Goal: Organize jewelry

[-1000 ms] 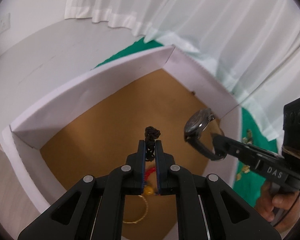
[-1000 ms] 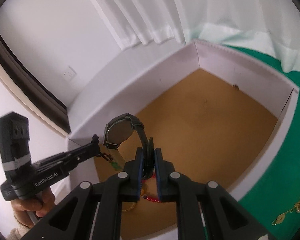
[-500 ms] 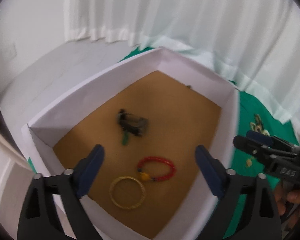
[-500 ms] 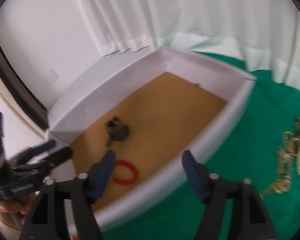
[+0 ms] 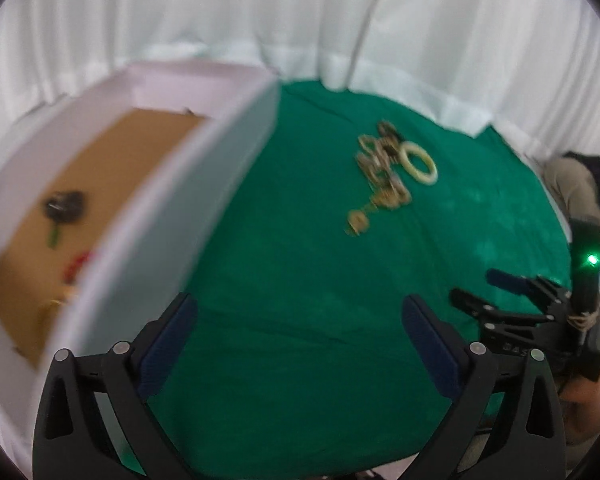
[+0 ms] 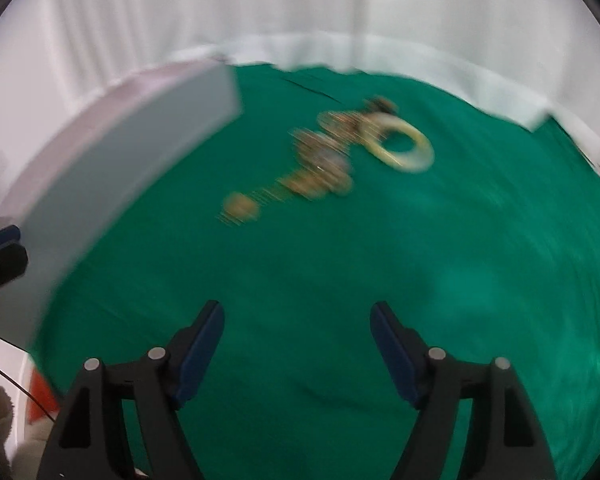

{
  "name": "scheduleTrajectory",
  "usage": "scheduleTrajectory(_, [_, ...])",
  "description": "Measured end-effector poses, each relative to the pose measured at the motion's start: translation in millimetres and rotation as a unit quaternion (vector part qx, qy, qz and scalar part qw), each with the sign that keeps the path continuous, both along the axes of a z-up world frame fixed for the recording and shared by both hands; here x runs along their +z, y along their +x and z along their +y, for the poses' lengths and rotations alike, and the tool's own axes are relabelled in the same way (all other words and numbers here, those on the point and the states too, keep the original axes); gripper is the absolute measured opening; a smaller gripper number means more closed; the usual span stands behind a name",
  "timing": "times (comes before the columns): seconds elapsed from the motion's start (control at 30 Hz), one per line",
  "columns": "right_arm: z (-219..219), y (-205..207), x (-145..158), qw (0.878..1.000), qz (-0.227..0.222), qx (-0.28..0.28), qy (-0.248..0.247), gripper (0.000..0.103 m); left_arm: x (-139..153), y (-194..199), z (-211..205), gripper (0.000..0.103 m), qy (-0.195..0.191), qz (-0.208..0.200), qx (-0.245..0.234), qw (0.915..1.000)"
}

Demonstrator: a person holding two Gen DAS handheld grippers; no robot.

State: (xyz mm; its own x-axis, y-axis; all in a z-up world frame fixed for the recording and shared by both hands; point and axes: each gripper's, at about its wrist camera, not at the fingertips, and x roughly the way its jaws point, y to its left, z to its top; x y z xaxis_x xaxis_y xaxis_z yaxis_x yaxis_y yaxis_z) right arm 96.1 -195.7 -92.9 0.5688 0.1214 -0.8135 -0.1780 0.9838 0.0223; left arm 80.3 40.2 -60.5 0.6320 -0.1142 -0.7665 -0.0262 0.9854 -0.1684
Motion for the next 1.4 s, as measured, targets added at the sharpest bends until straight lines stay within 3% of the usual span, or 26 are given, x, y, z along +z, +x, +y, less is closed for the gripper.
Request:
scheduleTrajectory(0.1, [-35, -10, -19, 0.999, 0.009, -0.043, -0.024, 0.077, -29, 15, -14, 0.102, -0.004, 0.018, -0.005, 0.9998])
scheduleTrajectory(0.23, [-62, -17, -30, 0.997, 0.017, -0.076, -0.016, 0.082, -54, 28, -24, 0.102, 0.024, 0.030, -0.004, 0.9993])
scheduleTrajectory(0.4, [-66, -21, -31, 0.997, 0.009, -0.079, -0.017, 0.088, -72, 33, -29, 0.102, 0.044, 0.046, -0.001, 0.9979])
scheduleTrajectory(0.7, [-61, -26, -36, 0.996, -0.007, -0.089, -0.027, 0.090, -76, 31, -36, 0.102, 0.077, 0.057, 0.004, 0.9954])
scheduleTrajectory(1.4, [-62, -28, -37, 0.996, 0.000, -0.088, -0.029, 0.090, -77, 27, -36, 0.102, 0.081, 0.048, -0.007, 0.9955])
